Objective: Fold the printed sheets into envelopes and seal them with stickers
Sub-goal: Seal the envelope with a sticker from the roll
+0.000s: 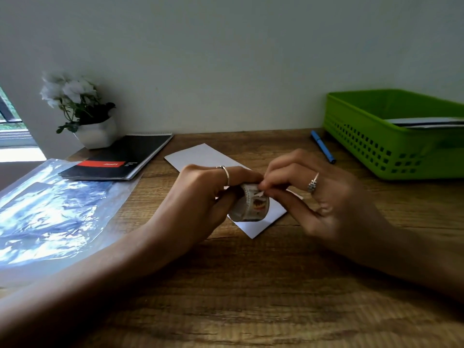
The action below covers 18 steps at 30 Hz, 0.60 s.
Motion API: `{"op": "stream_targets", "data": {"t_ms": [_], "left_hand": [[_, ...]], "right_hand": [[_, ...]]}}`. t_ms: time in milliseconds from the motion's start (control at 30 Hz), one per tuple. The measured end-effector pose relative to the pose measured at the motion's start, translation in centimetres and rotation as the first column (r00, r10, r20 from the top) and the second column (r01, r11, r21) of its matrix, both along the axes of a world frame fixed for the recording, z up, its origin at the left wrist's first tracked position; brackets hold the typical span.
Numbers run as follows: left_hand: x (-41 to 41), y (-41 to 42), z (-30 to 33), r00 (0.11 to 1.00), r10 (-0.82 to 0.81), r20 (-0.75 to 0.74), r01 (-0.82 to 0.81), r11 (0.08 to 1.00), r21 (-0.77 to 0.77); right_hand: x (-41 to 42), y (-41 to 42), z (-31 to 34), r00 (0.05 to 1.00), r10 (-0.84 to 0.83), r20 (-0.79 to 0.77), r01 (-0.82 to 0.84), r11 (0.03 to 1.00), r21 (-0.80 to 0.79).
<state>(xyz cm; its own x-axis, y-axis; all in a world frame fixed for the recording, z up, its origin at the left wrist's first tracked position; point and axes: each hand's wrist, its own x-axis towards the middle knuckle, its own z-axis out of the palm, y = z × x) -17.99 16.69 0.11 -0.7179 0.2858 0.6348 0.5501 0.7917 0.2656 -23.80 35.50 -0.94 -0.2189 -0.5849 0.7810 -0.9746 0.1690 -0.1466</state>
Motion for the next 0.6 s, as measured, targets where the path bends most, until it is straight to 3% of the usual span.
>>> {"op": "stream_targets", "data": {"t_ms": [333, 600], "left_hand": [[0.22, 0.42, -0.01, 0.995, 0.022, -0.100, -0.023, 1.000, -0.011], [0.14, 0.47, 0.01, 0.993, 0.080, -0.081, -0.081, 0.997, -0.004]], "right_hand": [[0.03, 0.01, -0.24, 0.988, -0.063, -0.140, 0.068, 0.997, 0.029], [0.13, 0.27, -0.21, 0.980, -0.060, -0.191, 0.065, 0.998, 0.016]]}}
